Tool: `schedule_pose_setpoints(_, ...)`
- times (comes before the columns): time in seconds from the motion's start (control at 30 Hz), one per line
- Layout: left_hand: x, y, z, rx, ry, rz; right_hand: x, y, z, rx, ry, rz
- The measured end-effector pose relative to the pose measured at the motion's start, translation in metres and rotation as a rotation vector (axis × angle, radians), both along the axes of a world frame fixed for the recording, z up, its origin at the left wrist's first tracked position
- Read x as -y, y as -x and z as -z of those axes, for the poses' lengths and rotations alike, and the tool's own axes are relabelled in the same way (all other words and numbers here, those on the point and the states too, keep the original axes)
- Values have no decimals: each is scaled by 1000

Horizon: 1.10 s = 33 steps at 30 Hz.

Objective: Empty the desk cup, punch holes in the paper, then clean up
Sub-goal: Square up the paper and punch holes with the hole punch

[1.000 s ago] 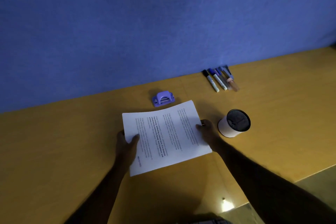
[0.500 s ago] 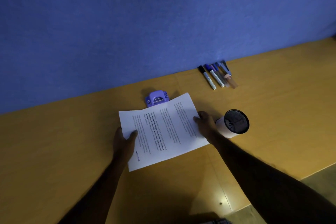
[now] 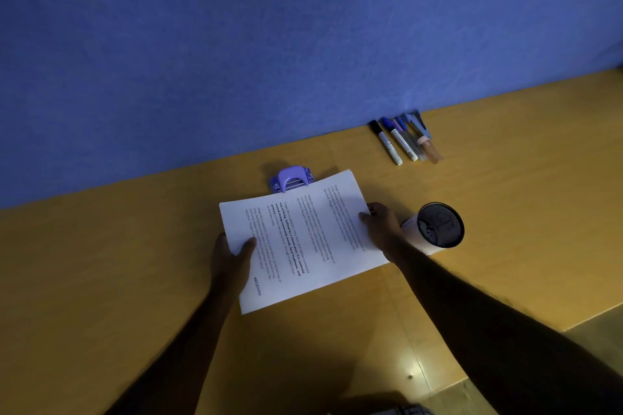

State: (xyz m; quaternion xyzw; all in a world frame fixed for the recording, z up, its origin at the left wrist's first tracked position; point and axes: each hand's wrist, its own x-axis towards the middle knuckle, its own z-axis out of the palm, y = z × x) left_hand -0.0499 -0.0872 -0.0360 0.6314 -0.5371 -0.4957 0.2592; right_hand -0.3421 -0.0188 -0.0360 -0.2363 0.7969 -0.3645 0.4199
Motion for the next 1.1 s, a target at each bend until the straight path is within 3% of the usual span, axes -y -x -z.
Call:
schedule_pose_setpoints(0.37,17,4,-4,21,-29,-2,27,9,3,-122,-136,-5)
schedule_pose_setpoints(0.67,29,18,-7,13,-112,-41,33,16,5,-189,-143,47)
schedule_pose_setpoints(1.1,16,12,-9,71,-42,4,27,15,13,-181,-120,37)
